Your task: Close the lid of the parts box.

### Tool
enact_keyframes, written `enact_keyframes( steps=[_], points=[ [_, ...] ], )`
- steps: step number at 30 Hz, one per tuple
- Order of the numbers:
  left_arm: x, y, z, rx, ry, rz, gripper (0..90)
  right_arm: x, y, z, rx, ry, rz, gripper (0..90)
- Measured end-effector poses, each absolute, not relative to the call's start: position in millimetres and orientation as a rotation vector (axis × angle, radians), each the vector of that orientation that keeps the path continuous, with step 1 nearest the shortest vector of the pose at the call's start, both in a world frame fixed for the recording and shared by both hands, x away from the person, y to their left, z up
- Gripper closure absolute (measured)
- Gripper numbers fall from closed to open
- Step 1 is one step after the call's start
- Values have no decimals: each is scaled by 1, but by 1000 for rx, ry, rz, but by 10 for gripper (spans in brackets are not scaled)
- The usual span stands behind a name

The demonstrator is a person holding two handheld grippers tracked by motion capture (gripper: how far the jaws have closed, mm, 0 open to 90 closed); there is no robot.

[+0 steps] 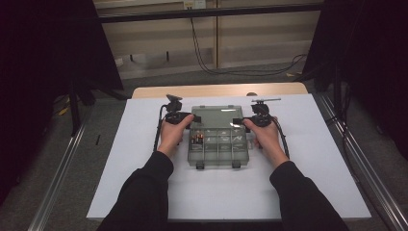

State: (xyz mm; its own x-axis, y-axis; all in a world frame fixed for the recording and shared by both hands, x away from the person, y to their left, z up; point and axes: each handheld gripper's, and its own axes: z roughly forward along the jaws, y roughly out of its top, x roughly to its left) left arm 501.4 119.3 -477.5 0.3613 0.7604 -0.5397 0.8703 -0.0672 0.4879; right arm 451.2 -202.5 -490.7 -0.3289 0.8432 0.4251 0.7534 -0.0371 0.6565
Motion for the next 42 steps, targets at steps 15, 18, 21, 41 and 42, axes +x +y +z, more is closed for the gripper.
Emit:
enact_keyframes(
  steps=[15, 18, 21, 41, 42],
  points=[
    [498, 129, -470, 1800, 1380, -165, 656, 447, -207, -482, 1710, 2111, 1335, 544],
    [495, 133, -463, 1794, 1345, -137, 709, 444, -208, -476, 1675, 2096, 1328, 609],
    [491, 136, -457, 1778, 1310, -120, 755, 440, -210, -470, 1651, 2072, 1344, 682],
    [476, 143, -448, 1784, 1213, -13, 832, 417, -215, -463, 1504, 2004, 1381, 857],
    [475, 143, -448, 1805, 1207, -2, 835, 417, -215, -463, 1514, 2002, 1381, 856]
  ],
)
